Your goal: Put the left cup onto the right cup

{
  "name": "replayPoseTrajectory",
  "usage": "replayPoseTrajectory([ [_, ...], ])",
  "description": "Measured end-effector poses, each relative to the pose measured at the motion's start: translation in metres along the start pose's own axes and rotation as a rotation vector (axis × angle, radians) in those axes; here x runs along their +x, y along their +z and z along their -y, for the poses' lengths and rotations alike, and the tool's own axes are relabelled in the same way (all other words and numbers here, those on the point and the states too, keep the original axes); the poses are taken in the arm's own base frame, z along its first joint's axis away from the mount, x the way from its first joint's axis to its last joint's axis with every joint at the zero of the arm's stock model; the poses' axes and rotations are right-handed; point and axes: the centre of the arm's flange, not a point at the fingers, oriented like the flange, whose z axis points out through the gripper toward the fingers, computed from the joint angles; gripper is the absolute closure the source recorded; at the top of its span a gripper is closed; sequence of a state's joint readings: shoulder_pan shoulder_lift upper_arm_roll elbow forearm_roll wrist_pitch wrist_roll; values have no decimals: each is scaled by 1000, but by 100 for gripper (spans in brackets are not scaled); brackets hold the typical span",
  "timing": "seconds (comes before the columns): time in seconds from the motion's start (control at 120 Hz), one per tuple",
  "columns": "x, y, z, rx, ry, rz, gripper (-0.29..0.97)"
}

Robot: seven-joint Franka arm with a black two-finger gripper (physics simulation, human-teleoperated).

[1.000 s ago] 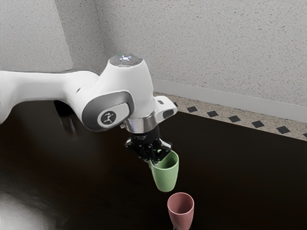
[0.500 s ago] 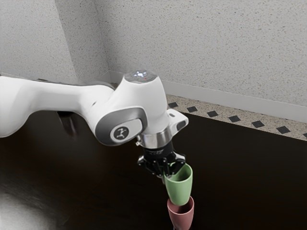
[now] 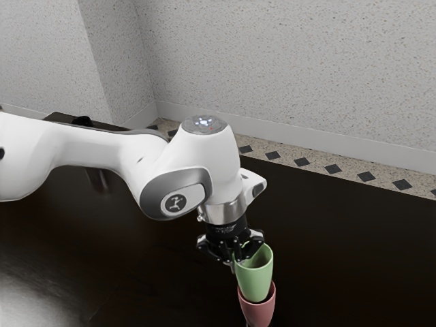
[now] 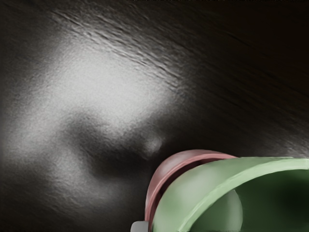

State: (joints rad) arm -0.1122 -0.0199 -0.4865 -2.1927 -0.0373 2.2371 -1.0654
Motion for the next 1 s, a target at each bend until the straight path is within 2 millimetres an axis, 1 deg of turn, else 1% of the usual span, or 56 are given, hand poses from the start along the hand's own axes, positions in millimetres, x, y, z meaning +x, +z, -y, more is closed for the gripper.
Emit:
replayPoseTrajectory([
  [0.142,1,-1,0,2,4,-26,43],
  [0.233,0,-4,-1,2,4,-37,28],
  [0.358,-4,-13,-1,5,10,-56,15],
  [0.458,-7,-22,-2,10,18,-74,10],
  [0.508,-4,-31,-3,14,20,-89,8],
  [0.567,10,-45,-2,9,1,-105,6],
  [0.667,37,-91,-5,-17,-35,-136,4],
  [0.75,53,-121,-5,-19,-25,-150,2],
  [0.792,65,-133,-1,-14,-13,-160,2],
  [0.875,101,-155,16,1,4,-178,1],
  [1.0,161,-171,60,44,23,-193,1],
])
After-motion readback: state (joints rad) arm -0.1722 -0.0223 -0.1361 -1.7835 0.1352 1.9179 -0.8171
